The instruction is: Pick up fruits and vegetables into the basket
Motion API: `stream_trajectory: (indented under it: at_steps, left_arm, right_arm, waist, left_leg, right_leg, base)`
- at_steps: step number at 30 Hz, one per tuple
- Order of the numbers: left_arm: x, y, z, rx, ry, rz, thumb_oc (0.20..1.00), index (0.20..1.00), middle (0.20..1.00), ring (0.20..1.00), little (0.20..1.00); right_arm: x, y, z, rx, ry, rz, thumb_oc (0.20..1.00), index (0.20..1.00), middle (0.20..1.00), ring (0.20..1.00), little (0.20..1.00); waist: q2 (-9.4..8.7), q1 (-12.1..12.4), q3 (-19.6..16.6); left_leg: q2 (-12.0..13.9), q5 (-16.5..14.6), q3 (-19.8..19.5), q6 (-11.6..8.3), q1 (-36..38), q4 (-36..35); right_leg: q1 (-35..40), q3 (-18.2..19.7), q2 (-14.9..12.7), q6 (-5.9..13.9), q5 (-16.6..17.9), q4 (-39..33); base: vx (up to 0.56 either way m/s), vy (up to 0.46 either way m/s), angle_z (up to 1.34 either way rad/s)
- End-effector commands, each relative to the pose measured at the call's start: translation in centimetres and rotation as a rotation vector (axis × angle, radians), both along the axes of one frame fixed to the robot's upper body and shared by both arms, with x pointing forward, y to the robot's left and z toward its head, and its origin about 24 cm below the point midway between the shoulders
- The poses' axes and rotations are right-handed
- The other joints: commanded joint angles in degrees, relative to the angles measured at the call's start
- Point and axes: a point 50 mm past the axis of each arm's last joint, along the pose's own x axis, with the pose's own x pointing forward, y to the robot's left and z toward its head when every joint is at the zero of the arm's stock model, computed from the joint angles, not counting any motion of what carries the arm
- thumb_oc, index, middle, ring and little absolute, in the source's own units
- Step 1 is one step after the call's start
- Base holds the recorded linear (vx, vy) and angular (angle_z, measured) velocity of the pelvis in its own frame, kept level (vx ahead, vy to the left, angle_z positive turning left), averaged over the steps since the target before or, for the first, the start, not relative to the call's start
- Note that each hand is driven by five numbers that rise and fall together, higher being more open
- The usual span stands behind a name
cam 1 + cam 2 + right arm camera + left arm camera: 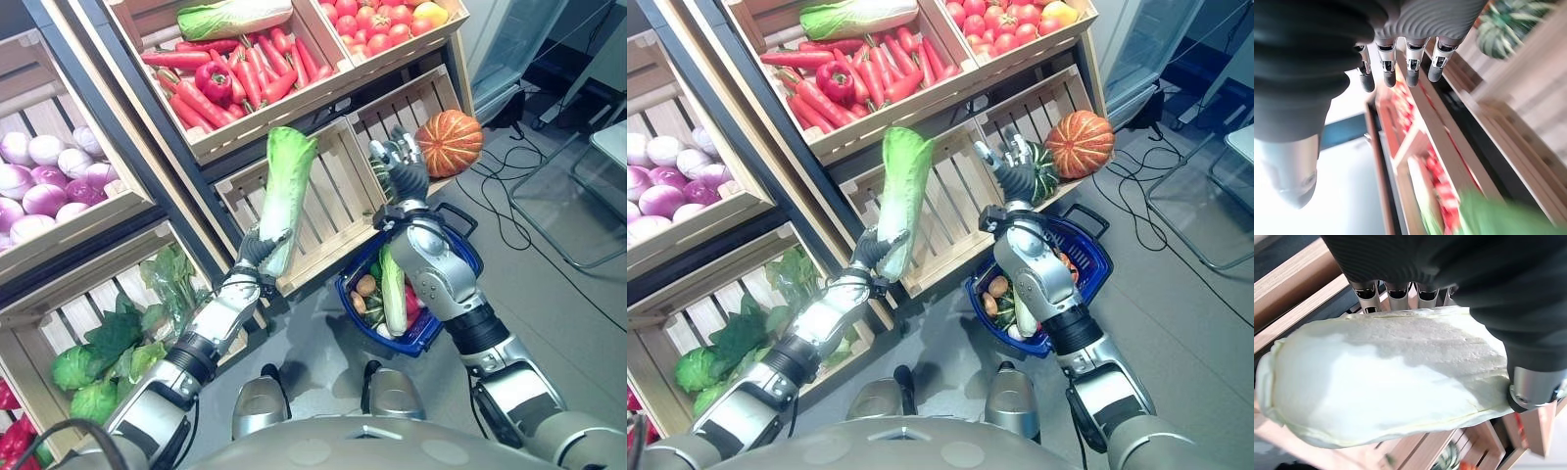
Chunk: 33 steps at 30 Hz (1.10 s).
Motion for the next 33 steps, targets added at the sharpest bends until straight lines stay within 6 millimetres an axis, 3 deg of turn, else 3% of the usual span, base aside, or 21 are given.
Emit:
stream_trajectory:
  at_steps: [1,7,12,20,33]
  left_arm:
    - [2.1,0.0,6.4,-0.101,-0.352,0.021,0.200,0.200,0.200,0.200,0.200]
    - [1.9,-0.5,11.0,-0.079,-0.636,-0.029,0.200,0.200,0.200,0.200,0.200]
    - [1.8,-1.8,13.3,0.025,-0.750,-0.124,0.200,0.200,0.200,0.200,0.200]
    - [1.9,-2.9,14.5,0.218,-0.816,-0.215,0.200,0.200,0.200,0.200,0.200]
    - [1.7,-5.0,14.5,0.434,-0.791,-0.393,0.200,0.200,0.200,0.200,0.200]
  right_arm:
    - [-0.8,-0.9,4.7,0.064,-0.235,-0.055,1.000,1.000,1.000,1.000,1.000]
    - [-0.7,-0.8,3.9,0.147,-0.208,0.009,1.000,1.000,1.000,1.000,1.000]
    - [-1.0,1.3,4.1,0.200,-0.252,0.205,1.000,1.000,1.000,1.000,1.000]
    - [-1.9,4.9,5.0,0.244,-0.264,0.520,1.000,1.000,1.000,1.000,1.000]
    - [-2.2,6.9,6.8,0.197,-0.291,0.580,1.000,1.000,1.000,1.000,1.000]
  waist:
    - [-2.37,-0.4,1.4]
    - [-3.18,0.1,2.1]
    - [-3.68,0.7,2.4]
    - [-3.76,1.3,2.3]
    - [-3.84,2.2,2.7]
  left_leg:
    - [-1.6,-10.2,0.7,2.93,1.4,5.7]
    - [-1.5,-10.6,0.5,2.97,0.8,6.2]
    - [-1.4,-10.5,0.3,2.94,0.4,6.5]
    - [-1.5,-10.4,0.2,2.77,0.4,6.7]
    - [-1.5,-10.8,0.0,2.67,-0.1,7.2]
  right_leg:
    - [2.8,1.3,-2.2,2.96,-0.1,-3.3]
    - [2.4,1.3,-2.2,2.91,-0.1,-3.0]
    - [2.4,1.0,-2.1,2.87,-0.2,-2.8]
    - [2.5,0.7,-2.3,3.07,-0.2,-2.5]
    - [2.4,0.1,-2.5,3.51,-0.3,-2.3]
  base:
    - [0.00,0.000,0.00]
    - [-0.01,-0.026,0.01]
    - [0.00,-0.013,0.01]
    - [0.01,-0.002,0.02]
    - [0.00,0.000,0.04]
